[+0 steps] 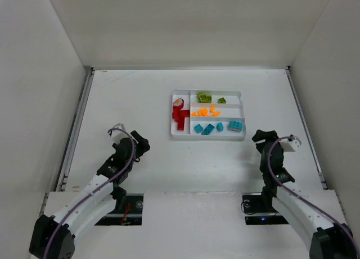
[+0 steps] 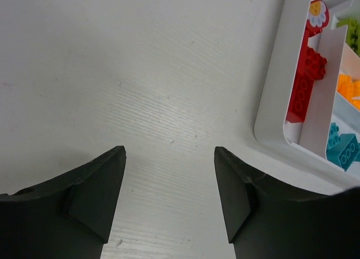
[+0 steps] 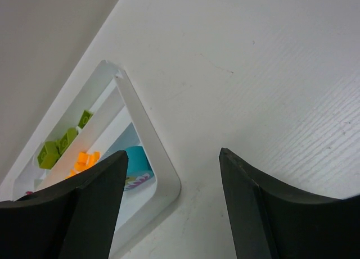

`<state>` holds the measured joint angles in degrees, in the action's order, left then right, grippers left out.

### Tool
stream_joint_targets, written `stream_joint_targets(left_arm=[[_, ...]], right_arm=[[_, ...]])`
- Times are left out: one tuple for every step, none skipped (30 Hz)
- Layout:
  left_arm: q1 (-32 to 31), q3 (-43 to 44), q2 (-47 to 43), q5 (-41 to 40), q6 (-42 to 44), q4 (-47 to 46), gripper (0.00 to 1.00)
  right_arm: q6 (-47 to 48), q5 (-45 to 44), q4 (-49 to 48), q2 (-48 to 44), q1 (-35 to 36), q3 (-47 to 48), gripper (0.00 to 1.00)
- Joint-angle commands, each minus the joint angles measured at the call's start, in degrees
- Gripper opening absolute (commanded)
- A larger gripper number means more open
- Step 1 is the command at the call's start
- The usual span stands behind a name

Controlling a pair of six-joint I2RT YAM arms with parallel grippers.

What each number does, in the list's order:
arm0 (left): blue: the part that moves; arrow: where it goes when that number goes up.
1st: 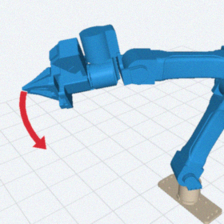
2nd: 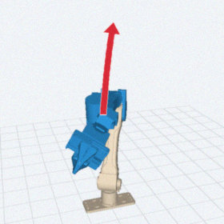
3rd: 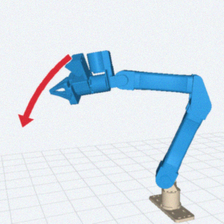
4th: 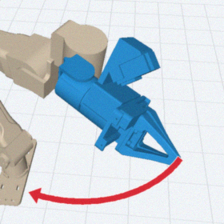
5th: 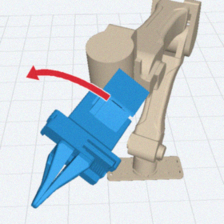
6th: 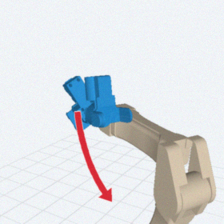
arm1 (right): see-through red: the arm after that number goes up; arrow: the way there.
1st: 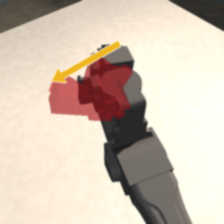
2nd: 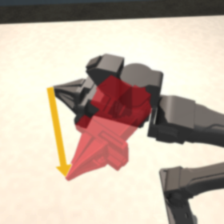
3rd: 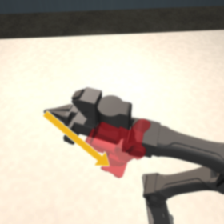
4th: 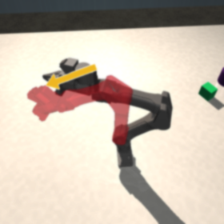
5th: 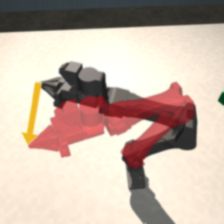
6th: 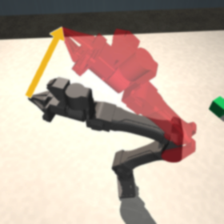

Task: Sort the legos into containers by color

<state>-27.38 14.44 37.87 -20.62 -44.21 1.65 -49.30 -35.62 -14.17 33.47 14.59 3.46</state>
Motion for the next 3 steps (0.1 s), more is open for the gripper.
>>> stream_joint_targets(left_arm=[[-0.53,-0.81,0.98,-1.17,-0.53,-3.84,0.61],[-0.88,-0.81,1.33,-1.17,-0.53,-3.93,0.62],[-1.31,-0.99,1.33,-1.26,-0.53,-4.02,0.64]], right_arm=[[-0.1,-1.65,-2.61,0.63,0.22,1.63,0.73],[-0.1,-1.65,-2.7,0.54,0.31,1.63,0.74],[-0.1,-1.65,-2.87,0.28,0.31,1.46,0.75]])
